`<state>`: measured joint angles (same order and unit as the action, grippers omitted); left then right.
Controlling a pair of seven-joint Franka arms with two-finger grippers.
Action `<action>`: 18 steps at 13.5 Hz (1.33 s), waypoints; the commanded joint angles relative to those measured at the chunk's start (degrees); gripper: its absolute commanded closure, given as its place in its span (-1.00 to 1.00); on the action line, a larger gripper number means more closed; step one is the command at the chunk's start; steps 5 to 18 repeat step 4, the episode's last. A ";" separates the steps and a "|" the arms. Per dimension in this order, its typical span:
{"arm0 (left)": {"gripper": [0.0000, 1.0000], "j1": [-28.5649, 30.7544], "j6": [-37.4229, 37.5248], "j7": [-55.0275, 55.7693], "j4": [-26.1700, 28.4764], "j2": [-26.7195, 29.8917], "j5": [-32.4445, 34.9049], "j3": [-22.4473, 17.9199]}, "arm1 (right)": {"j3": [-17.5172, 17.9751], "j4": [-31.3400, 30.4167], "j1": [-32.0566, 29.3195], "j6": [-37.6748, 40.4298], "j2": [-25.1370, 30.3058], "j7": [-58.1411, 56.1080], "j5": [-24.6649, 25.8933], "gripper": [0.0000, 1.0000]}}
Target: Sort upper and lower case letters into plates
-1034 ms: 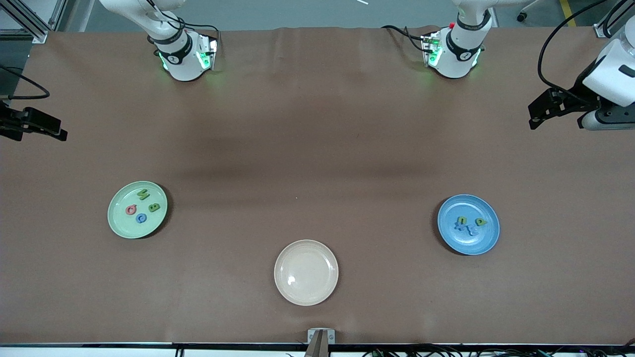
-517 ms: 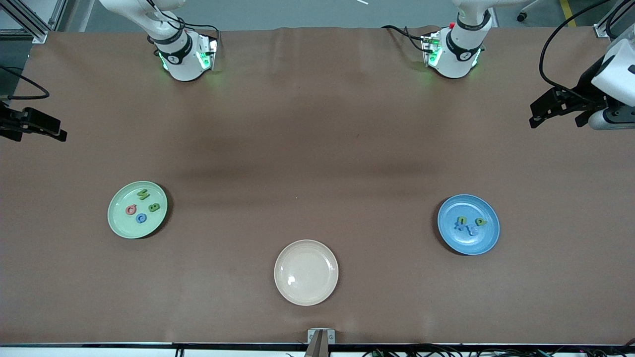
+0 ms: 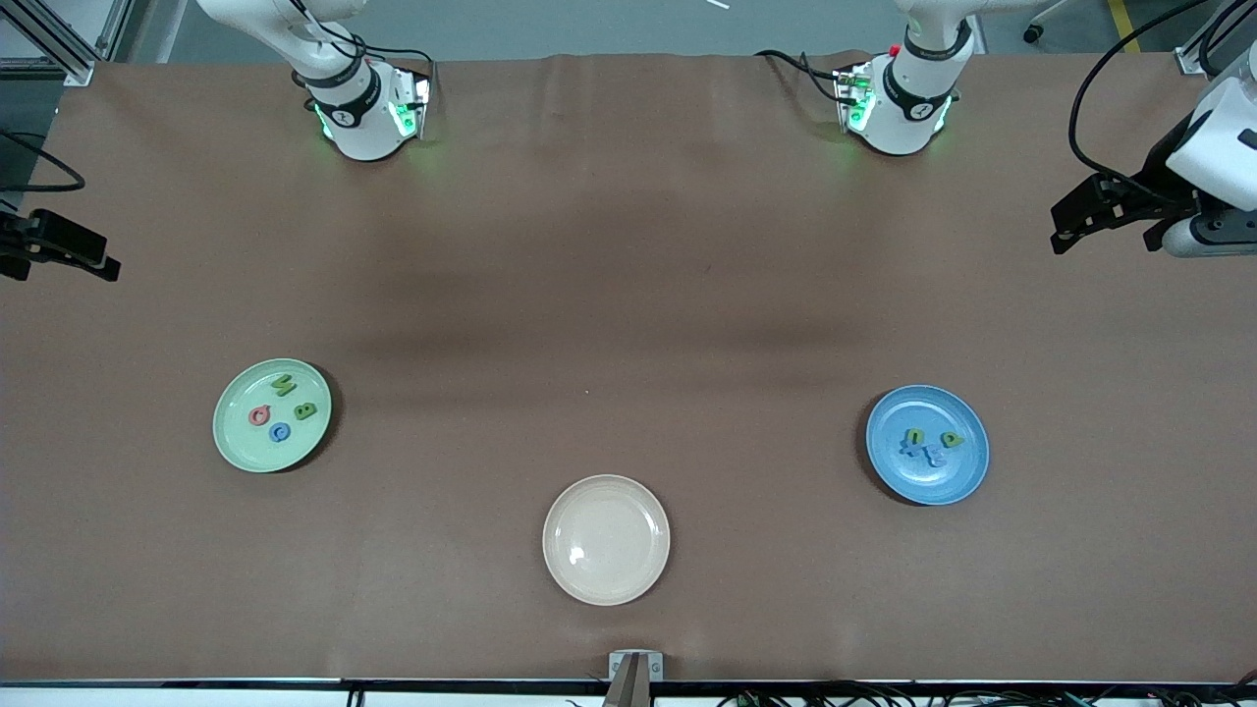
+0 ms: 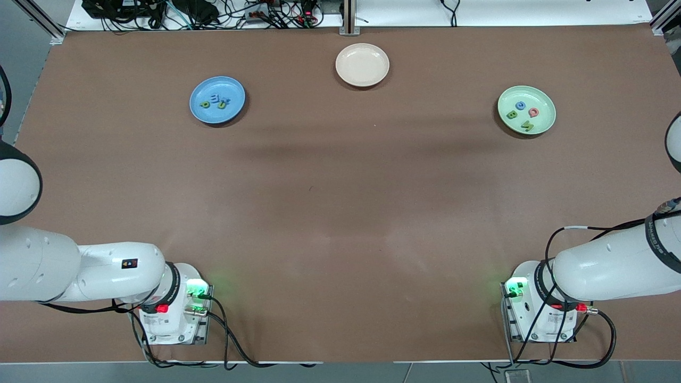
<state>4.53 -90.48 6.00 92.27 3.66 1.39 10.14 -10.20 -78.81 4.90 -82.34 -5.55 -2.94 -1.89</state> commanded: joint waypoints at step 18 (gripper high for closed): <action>-0.99 0.22 0.39 0.06 -1.21 0.03 1.16 0.06 | 0.97 -14.63 0.11 -8.72 10.65 0.40 0.04 -1.00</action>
